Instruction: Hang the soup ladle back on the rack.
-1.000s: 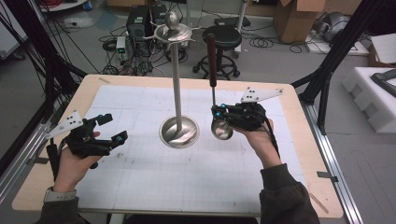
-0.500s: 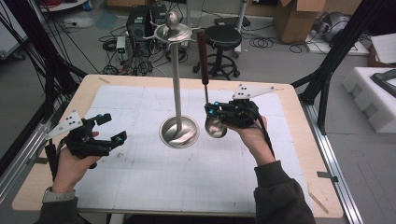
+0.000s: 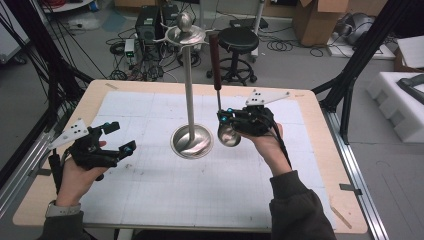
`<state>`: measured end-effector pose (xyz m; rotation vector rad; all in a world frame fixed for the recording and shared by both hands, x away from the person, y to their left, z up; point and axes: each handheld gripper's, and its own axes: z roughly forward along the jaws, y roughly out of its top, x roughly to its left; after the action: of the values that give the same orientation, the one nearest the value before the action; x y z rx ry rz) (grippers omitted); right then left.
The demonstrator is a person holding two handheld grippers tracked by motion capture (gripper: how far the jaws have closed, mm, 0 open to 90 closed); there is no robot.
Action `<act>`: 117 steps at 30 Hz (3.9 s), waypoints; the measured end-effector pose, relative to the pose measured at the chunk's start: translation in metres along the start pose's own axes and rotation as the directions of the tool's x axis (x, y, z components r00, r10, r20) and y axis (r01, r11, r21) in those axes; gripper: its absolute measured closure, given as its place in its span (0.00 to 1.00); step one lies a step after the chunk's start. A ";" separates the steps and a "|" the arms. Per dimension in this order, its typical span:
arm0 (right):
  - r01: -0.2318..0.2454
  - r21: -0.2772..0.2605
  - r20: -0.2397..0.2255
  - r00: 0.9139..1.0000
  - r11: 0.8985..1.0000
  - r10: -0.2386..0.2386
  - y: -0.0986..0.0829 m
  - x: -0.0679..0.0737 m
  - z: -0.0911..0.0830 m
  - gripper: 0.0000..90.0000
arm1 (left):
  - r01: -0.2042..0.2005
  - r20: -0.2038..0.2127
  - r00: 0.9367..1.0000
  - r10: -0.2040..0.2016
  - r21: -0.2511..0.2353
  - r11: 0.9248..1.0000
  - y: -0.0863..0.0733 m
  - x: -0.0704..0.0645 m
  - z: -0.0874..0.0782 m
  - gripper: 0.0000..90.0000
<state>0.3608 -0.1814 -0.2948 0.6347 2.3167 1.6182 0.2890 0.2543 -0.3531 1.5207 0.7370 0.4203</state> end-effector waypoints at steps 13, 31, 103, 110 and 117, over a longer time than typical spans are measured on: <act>0.003 0.008 0.002 1.000 1.000 -0.003 0.000 0.000 0.008 0.94 | 0.001 -0.002 1.000 -0.001 -0.004 1.000 0.001 0.001 -0.001 0.02; -0.006 0.000 0.010 1.000 1.000 0.006 0.001 -0.001 0.013 0.94 | 0.003 -0.001 1.000 -0.003 -0.002 1.000 0.000 0.001 -0.001 0.02; 0.050 0.008 -0.018 0.999 0.999 -0.050 -0.035 0.015 -0.016 0.00 | -0.005 0.049 0.999 0.006 -0.029 1.000 0.001 -0.005 0.000 0.02; 0.007 -0.005 0.019 1.000 1.000 -0.007 -0.057 0.001 -0.034 0.00 | -0.019 0.052 0.998 0.020 -0.021 1.000 0.000 -0.008 0.000 0.02; -0.033 -0.041 0.054 0.998 0.999 0.035 -0.078 -0.010 -0.054 0.00 | -0.015 0.037 0.999 0.015 -0.005 1.000 -0.002 -0.008 0.002 0.02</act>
<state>0.3293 -0.2532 -0.3487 0.7041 2.2406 1.6365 0.2838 0.2470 -0.3539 1.5262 0.6952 0.4037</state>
